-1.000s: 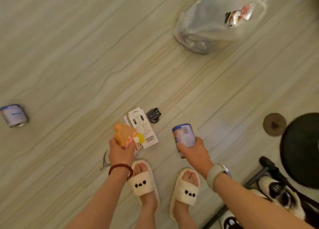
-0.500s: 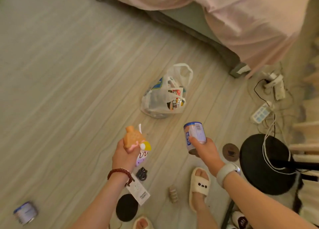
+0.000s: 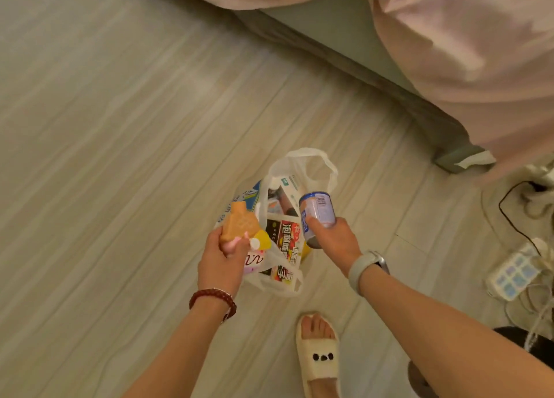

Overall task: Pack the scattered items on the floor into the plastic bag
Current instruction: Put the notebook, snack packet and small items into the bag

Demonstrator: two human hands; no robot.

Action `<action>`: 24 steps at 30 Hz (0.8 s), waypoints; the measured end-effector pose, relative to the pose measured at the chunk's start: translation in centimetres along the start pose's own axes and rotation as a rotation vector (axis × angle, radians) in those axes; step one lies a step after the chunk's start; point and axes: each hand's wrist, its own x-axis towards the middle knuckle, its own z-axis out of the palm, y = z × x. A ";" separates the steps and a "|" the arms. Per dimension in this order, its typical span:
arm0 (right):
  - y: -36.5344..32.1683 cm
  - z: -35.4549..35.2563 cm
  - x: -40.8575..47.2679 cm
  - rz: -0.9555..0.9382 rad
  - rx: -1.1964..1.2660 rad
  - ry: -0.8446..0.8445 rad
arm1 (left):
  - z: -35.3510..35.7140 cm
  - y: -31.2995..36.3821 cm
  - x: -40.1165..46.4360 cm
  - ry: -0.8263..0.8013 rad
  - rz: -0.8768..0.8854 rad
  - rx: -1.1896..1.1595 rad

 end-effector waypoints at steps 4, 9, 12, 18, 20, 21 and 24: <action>0.5 2.8 7.0 -0.007 -0.153 0.013 | 4.7 -0.5 4.9 0.001 0.043 0.062; 2.5 4.3 10.2 0.035 -0.291 0.066 | 8.7 -1.4 7.9 -0.014 0.104 0.157; 4.5 5.3 10.3 -0.023 -0.286 -0.046 | 11.1 -1.1 9.0 -0.087 0.186 0.236; 7.0 4.7 10.6 -0.081 -0.113 -0.175 | 15.2 -1.8 11.5 -0.107 0.300 0.396; 7.0 4.6 11.0 -0.083 -0.048 -0.186 | 15.6 -1.8 11.9 -0.034 0.323 0.447; 6.8 4.6 11.1 -0.080 -0.035 -0.189 | 15.5 -1.8 12.1 -0.015 0.319 0.488; 5.5 4.5 11.3 -0.076 -0.030 -0.149 | 14.5 -1.8 12.6 -0.031 0.274 0.670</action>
